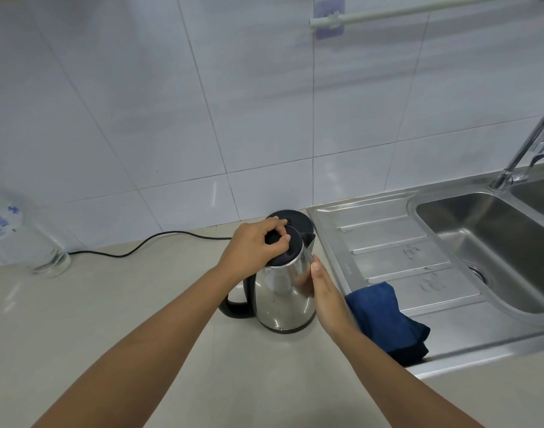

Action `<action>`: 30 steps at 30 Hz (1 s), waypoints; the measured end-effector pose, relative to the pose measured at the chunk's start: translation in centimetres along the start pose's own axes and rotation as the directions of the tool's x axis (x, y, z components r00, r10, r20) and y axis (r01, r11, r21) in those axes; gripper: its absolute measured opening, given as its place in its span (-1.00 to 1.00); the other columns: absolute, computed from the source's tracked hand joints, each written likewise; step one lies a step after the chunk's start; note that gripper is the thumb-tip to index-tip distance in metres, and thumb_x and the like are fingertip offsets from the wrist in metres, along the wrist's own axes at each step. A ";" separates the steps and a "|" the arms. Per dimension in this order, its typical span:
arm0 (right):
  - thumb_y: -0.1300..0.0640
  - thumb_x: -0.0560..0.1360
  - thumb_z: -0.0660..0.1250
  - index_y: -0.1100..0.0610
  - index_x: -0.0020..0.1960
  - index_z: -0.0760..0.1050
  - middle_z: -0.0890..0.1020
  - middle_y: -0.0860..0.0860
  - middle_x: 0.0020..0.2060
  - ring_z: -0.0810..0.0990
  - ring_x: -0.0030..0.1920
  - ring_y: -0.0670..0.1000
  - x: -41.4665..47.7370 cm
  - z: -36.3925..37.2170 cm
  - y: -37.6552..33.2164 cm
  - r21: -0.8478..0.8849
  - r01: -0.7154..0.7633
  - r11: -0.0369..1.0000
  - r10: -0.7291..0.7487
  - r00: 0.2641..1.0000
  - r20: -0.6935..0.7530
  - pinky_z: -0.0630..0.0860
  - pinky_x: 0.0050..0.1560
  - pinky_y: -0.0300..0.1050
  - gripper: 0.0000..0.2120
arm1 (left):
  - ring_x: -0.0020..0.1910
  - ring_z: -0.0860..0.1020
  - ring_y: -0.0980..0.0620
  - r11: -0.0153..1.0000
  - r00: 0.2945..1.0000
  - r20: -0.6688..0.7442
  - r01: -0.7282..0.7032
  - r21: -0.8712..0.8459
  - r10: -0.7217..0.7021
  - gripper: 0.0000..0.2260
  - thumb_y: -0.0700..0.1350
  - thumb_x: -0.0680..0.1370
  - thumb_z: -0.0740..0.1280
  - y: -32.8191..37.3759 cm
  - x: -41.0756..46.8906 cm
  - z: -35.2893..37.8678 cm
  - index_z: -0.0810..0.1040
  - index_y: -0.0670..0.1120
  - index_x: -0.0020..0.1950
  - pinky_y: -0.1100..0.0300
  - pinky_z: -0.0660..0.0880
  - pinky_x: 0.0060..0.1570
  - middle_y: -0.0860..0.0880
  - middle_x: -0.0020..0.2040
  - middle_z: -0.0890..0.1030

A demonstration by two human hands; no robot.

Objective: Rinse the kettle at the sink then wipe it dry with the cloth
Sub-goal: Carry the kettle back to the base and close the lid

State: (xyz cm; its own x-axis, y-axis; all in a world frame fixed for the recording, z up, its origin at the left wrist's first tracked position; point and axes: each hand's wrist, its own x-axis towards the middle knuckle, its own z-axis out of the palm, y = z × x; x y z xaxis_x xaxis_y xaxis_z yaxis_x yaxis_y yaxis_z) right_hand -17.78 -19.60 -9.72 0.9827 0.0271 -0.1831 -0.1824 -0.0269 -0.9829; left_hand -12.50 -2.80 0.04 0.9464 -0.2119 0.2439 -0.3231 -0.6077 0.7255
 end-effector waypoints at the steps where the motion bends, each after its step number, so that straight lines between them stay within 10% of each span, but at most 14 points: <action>1: -0.22 0.66 -0.03 -0.15 0.60 0.16 0.35 -0.10 0.52 0.30 0.51 -0.08 0.1 0.1 0.1 0.003 0.002 1.000 -0.002 1.000 -0.003 0.20 0.54 -0.02 -0.48 | 0.27 0.47 0.32 1.000 1.000 -0.001 0.003 0.003 -0.003 -0.86 -0.06 0.47 0.40 0.0 0.0 0.0 0.53 0.16 -0.25 0.53 0.31 0.14 0.15 0.18 0.64; 16: -0.29 0.61 -0.03 -0.16 0.59 0.18 0.41 -0.10 0.48 0.36 0.47 -0.07 0.3 -0.1 0.6 -0.014 0.018 1.000 -0.017 1.000 0.010 0.25 0.50 -0.05 -0.43 | 0.27 0.49 0.25 0.998 0.997 0.044 -0.056 0.005 0.056 -0.93 0.06 0.52 0.36 -0.2 -0.1 -0.2 0.64 0.14 -0.06 0.30 0.37 0.23 0.15 0.26 0.60; 24: -0.39 0.58 -0.03 -0.39 0.37 0.34 0.55 -0.22 0.27 0.47 0.36 -0.07 0.3 -0.9 0.2 -0.131 0.007 0.991 -0.002 0.999 0.036 0.35 0.39 -0.07 -0.58 | 0.27 0.42 0.40 0.963 0.981 -0.082 -0.154 0.221 0.176 -0.82 0.05 0.60 0.28 0.3 -1.4 0.2 0.67 0.12 0.08 0.60 0.27 0.06 0.16 0.20 0.64; 30: -0.21 0.65 0.07 -0.06 0.62 0.11 0.08 -0.05 0.63 0.02 0.61 0.04 -0.6 -3.3 1.2 -0.536 0.048 0.843 -0.082 0.996 -0.040 0.01 0.55 0.04 -0.42 | 0.33 0.47 0.17 0.922 0.966 -0.156 -0.139 0.362 0.207 -0.69 0.06 0.62 0.24 -0.6 -3.1 0.4 0.56 0.06 0.33 0.32 0.38 0.18 0.11 0.35 0.54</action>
State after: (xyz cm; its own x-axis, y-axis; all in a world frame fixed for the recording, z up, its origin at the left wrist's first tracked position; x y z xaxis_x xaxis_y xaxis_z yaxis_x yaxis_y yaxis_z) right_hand -18.48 -22.94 -10.69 0.9949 -0.0103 -0.1005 -0.0892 -0.5570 -0.8257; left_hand -15.22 -2.09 -1.45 0.8481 -0.2111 0.4859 -0.4311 -0.8081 0.4015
